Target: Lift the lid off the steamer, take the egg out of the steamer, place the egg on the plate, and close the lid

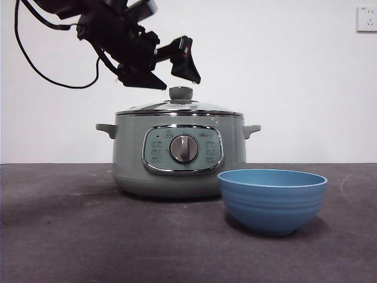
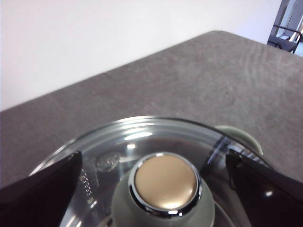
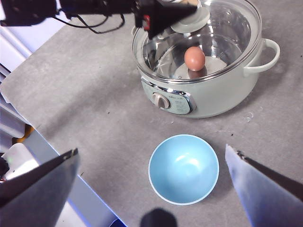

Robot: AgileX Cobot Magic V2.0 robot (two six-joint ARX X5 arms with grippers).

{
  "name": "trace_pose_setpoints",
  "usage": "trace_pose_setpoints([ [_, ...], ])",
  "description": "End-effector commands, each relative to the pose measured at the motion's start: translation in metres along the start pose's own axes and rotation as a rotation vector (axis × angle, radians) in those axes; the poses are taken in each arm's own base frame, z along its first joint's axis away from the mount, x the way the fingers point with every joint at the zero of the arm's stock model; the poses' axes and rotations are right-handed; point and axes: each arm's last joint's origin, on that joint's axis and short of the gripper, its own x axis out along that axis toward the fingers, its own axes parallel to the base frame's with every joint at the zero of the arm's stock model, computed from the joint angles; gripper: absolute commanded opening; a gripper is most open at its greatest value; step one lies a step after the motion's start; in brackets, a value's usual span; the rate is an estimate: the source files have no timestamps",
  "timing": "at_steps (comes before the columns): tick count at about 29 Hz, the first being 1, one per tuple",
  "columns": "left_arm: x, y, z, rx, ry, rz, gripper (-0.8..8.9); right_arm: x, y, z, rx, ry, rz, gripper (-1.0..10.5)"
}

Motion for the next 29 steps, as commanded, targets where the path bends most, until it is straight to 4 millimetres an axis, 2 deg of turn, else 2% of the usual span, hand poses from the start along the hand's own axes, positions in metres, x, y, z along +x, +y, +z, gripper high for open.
trace_pose_setpoints([
  [1,0.012,-0.003,-0.013,0.007,0.034,-0.009,5.73,0.0,0.0,0.001,0.001,-0.005,0.002,6.3],
  [7,0.015,-0.007,-0.015,0.009,0.046,0.008,5.59,0.0,0.0,0.001,0.0,-0.005,0.002,6.3],
  [8,0.015,-0.007,-0.015,0.009,0.05,0.008,5.2,0.0,0.0,0.001,0.001,-0.005,0.002,6.3],
  [10,0.015,-0.009,-0.016,0.009,0.055,0.002,3.08,0.0,0.0,0.001,0.001,-0.005,0.002,6.3],
  [11,0.015,-0.009,-0.016,0.009,0.055,0.001,2.32,0.0,0.0,0.001,0.001,-0.005,0.002,6.3],
  [17,0.015,-0.009,-0.016,0.005,0.057,-0.001,-0.14,0.0,0.0,0.001,0.001,-0.005,0.002,6.3],
  [23,0.015,-0.009,-0.013,0.008,0.038,-0.001,-0.08,0.0,0.0,0.001,0.0,-0.006,0.001,6.3],
  [29,0.0,-0.01,0.008,0.027,-0.048,0.009,-0.08,0.0,0.0,0.001,0.001,-0.005,0.001,6.3],
])
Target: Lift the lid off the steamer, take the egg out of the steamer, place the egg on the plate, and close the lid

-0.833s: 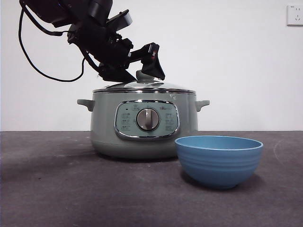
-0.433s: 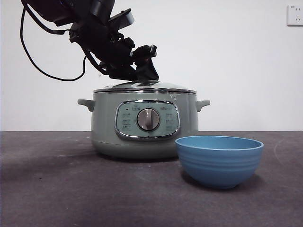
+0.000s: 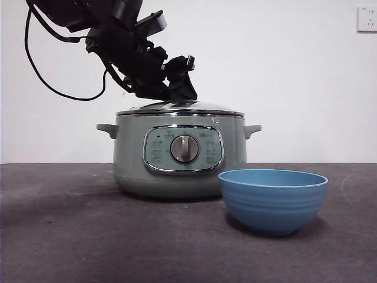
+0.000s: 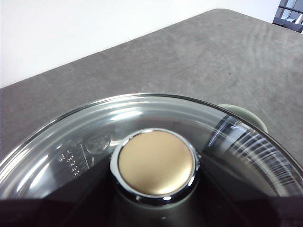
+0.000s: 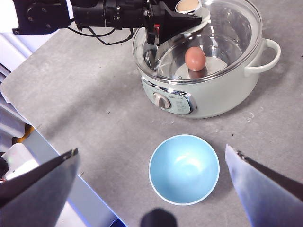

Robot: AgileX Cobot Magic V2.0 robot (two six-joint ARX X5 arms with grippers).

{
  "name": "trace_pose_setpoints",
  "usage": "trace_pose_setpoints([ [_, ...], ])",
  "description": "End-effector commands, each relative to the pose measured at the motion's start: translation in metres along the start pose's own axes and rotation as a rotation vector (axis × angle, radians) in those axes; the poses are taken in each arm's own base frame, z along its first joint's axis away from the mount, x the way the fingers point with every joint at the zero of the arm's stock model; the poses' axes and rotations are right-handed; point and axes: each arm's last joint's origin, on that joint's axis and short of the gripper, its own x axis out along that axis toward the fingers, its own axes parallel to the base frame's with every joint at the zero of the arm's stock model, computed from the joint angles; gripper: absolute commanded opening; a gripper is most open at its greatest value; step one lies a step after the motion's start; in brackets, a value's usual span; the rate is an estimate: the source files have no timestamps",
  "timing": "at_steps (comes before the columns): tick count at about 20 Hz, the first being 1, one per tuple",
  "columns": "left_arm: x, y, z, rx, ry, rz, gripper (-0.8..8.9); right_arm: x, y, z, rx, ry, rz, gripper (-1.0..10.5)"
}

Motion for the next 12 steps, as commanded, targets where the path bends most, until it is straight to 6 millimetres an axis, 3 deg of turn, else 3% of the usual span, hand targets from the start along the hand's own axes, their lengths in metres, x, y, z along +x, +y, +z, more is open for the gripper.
trace_pose_setpoints([
  [1,-0.017,-0.002,0.024,0.028,-0.107,0.004,-0.08,0.0,0.0,0.001,0.001,-0.005,0.001,6.3],
  [7,-0.047,-0.006,0.05,0.042,-0.174,0.01,-0.08,0.0,0.0,0.001,0.0,-0.006,0.001,6.3],
  [12,-0.108,-0.01,0.079,0.036,-0.172,0.03,-0.08,0.002,-0.003,0.008,-0.005,-0.058,-0.007,6.3],
])
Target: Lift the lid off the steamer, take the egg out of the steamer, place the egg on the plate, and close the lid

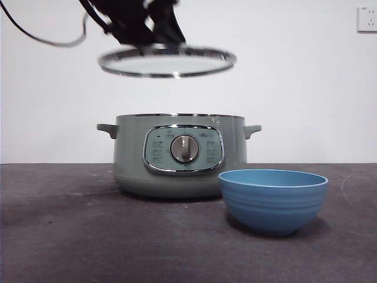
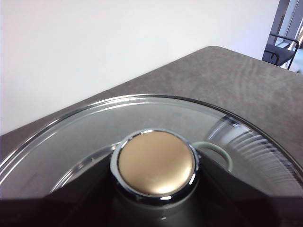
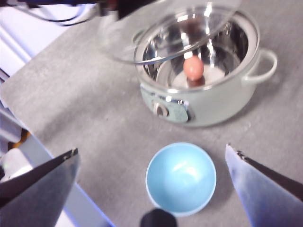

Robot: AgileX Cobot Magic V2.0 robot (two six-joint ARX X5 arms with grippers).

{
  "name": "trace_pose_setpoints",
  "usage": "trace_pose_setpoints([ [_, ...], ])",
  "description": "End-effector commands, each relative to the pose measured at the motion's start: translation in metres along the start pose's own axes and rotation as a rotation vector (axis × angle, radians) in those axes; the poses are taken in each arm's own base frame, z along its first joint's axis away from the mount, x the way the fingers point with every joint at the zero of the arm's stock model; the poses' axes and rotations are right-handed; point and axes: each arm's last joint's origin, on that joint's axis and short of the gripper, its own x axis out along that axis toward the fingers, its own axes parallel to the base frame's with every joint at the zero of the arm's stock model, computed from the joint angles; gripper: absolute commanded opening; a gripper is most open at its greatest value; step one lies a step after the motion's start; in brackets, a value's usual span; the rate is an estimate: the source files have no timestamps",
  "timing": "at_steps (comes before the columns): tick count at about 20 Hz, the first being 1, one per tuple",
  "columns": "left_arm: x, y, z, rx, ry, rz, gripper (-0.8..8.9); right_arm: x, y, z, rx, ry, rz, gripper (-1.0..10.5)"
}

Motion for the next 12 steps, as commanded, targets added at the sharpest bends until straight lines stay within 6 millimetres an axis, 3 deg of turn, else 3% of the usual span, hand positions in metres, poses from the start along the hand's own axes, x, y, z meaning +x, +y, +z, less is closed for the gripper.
trace_pose_setpoints([
  [1,-0.043,-0.001,0.031,0.022,-0.097,0.023,-0.08,0.003,-0.003,0.006,0.016,-0.035,-0.001,6.3],
  [7,-0.142,-0.017,0.064,0.034,-0.16,0.071,-0.08,0.025,-0.019,0.024,0.027,-0.116,0.001,6.2],
  [12,-0.208,-0.032,0.066,0.034,-0.162,0.074,-0.08,0.072,-0.03,0.04,0.025,-0.092,0.025,6.2],
])
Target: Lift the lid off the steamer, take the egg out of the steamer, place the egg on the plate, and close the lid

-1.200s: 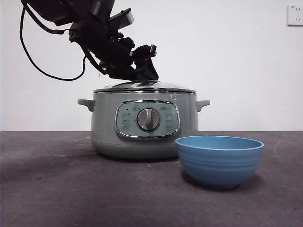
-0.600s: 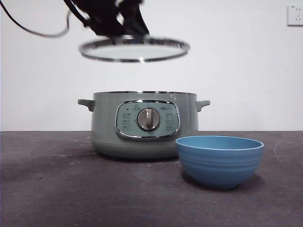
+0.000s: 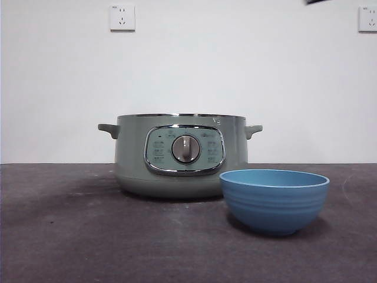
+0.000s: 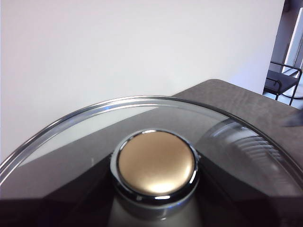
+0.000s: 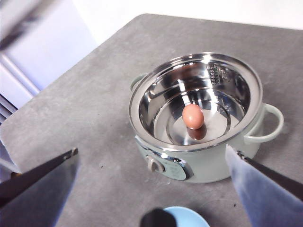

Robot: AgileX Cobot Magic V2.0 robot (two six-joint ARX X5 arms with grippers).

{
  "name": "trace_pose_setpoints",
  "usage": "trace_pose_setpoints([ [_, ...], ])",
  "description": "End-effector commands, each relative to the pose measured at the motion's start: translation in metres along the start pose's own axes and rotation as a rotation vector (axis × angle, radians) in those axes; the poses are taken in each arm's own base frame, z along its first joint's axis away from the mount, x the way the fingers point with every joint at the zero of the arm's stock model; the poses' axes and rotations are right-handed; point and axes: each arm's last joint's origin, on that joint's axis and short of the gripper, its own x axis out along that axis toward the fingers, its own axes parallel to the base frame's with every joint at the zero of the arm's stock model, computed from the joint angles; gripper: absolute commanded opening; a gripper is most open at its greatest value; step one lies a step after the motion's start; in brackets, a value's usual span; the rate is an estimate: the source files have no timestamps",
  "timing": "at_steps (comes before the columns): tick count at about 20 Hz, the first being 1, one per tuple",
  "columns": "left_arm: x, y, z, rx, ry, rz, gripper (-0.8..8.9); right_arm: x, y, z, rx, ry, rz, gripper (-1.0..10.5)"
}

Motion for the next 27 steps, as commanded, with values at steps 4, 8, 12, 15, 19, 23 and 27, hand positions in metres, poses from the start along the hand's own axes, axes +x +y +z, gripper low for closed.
trace_pose_setpoints([
  [4,-0.045,-0.007,0.009,0.016,-0.066,0.003,-0.08,0.044,-0.004,0.017,-0.018,0.053,-0.025,6.2],
  [8,-0.065,-0.01,0.007,0.014,-0.057,0.029,-0.08,0.079,-0.006,0.032,-0.057,0.093,-0.063,6.2],
  [12,-0.079,-0.013,0.004,0.012,-0.047,0.043,-0.08,0.124,-0.008,0.044,-0.116,0.148,-0.107,6.2],
  [15,-0.087,-0.014,0.003,0.011,-0.044,0.044,-0.08,0.158,-0.009,0.048,-0.167,0.177,-0.135,6.2],
  [19,-0.096,-0.016,0.002,0.012,-0.047,0.044,-0.08,0.214,-0.013,0.043,-0.235,0.228,-0.175,6.2],
  [23,-0.098,-0.016,0.0,0.01,-0.032,0.043,-0.08,0.254,-0.023,0.019,-0.259,0.287,-0.19,6.2],
  [27,-0.098,-0.016,-0.001,0.009,-0.024,0.042,-0.08,0.274,-0.031,0.001,-0.254,0.339,-0.185,6.2],
])
